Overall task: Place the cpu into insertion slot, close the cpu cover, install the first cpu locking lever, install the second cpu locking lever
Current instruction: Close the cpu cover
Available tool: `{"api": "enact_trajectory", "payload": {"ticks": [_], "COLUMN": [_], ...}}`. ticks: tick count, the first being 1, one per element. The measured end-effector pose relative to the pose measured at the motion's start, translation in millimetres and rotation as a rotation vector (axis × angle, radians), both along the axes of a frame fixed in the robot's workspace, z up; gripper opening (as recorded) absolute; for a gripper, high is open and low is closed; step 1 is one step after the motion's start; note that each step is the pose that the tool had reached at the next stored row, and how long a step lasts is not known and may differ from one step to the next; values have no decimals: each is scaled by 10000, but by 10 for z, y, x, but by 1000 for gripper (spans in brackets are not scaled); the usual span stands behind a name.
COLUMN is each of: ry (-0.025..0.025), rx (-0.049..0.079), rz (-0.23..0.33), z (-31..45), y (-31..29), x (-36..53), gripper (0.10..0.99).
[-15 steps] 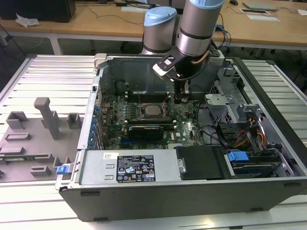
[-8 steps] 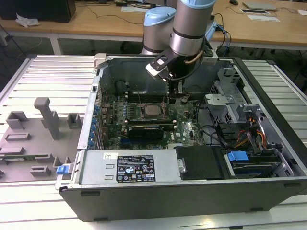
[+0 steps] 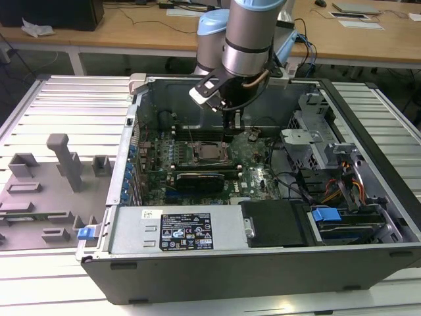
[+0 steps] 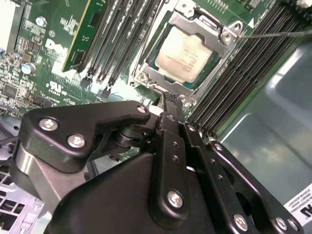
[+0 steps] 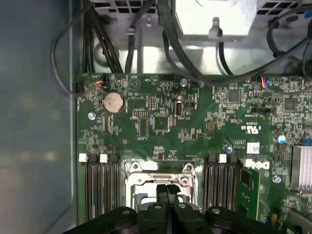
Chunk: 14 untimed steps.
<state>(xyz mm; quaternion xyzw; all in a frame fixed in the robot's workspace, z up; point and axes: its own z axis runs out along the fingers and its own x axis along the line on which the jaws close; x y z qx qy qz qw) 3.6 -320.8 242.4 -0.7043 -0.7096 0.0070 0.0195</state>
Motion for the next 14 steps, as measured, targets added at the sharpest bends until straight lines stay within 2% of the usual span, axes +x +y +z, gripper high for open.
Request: {"api": "enact_trajectory", "payload": {"ticks": [2,7,11,14], "ry": [-27,-30,-29,-28], "rx": [7,22,24,26], "rz": [275,1334,2334,3445], "z": [-1,-9,-19,-26], "y": [0,0,0,0], "x": [-4,-5,-5,-5], "gripper": [106,106,106,106]}}
